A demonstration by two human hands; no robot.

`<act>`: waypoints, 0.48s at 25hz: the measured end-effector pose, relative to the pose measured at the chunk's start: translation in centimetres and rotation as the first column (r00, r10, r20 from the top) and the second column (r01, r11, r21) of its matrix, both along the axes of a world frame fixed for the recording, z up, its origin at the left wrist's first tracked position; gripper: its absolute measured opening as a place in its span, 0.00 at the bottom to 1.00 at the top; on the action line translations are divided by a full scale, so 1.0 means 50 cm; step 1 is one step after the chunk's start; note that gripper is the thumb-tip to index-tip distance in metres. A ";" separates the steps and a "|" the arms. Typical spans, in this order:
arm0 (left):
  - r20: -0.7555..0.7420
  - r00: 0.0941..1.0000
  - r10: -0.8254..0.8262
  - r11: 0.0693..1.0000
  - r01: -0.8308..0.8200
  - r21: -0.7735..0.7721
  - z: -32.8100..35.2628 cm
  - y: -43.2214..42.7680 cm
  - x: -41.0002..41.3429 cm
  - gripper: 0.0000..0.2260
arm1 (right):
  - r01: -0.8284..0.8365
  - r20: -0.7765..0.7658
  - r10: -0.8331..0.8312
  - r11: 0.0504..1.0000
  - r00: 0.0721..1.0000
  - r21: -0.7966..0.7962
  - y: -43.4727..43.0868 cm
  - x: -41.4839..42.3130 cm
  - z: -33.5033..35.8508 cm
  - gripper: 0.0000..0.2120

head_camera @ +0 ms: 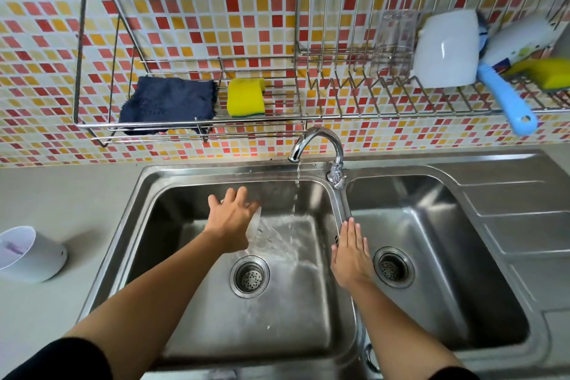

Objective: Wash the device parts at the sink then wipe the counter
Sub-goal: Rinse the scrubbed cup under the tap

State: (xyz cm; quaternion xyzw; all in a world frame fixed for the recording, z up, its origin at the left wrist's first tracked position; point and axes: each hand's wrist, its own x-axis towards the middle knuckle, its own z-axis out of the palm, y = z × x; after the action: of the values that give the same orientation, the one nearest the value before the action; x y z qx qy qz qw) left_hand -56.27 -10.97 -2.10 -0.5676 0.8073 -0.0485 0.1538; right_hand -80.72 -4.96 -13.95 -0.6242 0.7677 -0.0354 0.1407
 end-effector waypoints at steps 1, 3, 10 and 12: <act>0.039 0.998 -0.044 0.999 0.045 -0.025 0.004 -0.001 -0.003 0.34 | 0.003 0.005 -0.003 1.000 1.000 0.000 -0.002 -0.001 0.001 0.28; 0.106 0.985 -0.136 0.988 0.142 -0.057 0.016 -0.001 -0.011 0.33 | -0.004 0.004 0.004 1.000 1.000 0.013 -0.004 -0.003 0.003 0.28; 0.250 0.848 -0.468 0.865 0.497 -0.069 0.028 0.012 -0.037 0.32 | -0.026 0.013 0.025 0.996 1.000 0.090 -0.008 0.002 0.027 0.28; 0.194 0.896 -0.399 0.906 0.418 -0.070 0.031 0.020 -0.036 0.33 | -0.042 0.019 0.040 0.996 0.999 0.084 -0.001 0.005 0.035 0.28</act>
State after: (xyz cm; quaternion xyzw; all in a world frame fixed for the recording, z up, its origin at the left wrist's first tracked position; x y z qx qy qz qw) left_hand -58.05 -9.96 -0.54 -0.3863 0.8880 -0.1737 0.1792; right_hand -80.48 -4.99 -12.20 -0.6331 0.7542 -0.0055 0.1743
